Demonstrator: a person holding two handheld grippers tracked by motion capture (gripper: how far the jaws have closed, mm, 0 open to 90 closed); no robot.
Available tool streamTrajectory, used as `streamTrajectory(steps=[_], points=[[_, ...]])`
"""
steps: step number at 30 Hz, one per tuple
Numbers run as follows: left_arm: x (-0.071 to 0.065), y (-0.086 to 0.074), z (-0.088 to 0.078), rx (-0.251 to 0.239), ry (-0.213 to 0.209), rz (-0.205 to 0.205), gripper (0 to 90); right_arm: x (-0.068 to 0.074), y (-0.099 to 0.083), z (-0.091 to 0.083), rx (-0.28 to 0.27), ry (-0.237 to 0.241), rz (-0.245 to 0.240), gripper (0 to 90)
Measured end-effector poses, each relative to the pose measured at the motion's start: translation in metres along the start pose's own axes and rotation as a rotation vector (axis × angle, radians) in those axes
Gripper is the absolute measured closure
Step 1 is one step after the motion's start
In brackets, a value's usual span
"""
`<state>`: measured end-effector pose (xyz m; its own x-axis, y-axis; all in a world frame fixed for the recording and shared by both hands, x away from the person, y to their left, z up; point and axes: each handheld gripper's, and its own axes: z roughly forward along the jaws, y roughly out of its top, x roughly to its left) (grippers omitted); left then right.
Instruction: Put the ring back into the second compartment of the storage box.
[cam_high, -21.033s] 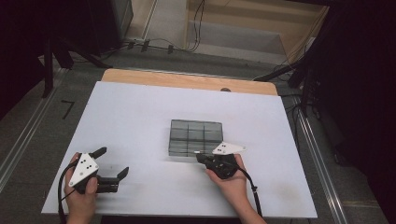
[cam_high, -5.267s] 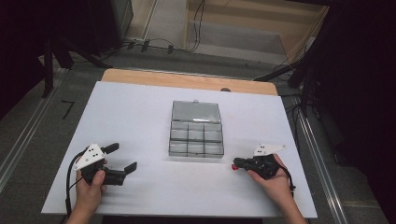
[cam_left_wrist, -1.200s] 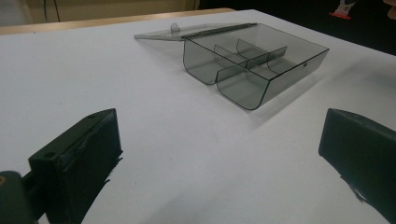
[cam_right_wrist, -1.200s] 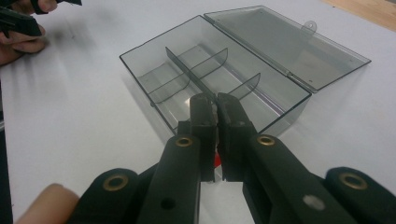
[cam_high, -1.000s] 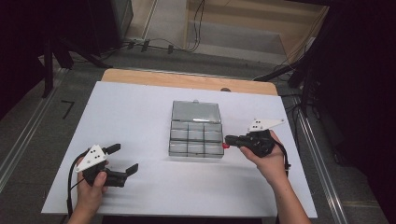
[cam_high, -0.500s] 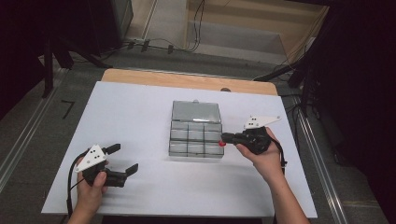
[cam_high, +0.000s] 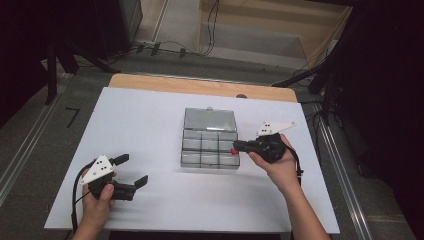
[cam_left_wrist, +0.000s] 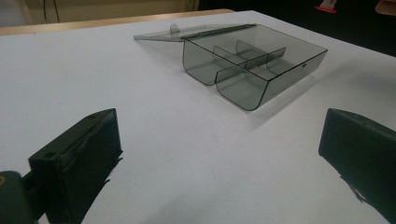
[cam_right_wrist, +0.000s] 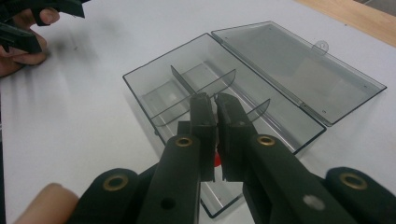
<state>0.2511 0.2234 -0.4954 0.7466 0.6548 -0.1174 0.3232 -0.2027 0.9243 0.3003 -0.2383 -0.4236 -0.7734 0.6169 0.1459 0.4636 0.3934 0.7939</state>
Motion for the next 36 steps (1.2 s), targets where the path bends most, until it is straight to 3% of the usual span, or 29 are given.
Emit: streamTrajectory(steps=[36], points=[[0.001,0.0,-0.001,-0.009,-0.005,-0.006,0.0,0.003,0.02,0.03,0.013,0.008,-0.008,84.2]])
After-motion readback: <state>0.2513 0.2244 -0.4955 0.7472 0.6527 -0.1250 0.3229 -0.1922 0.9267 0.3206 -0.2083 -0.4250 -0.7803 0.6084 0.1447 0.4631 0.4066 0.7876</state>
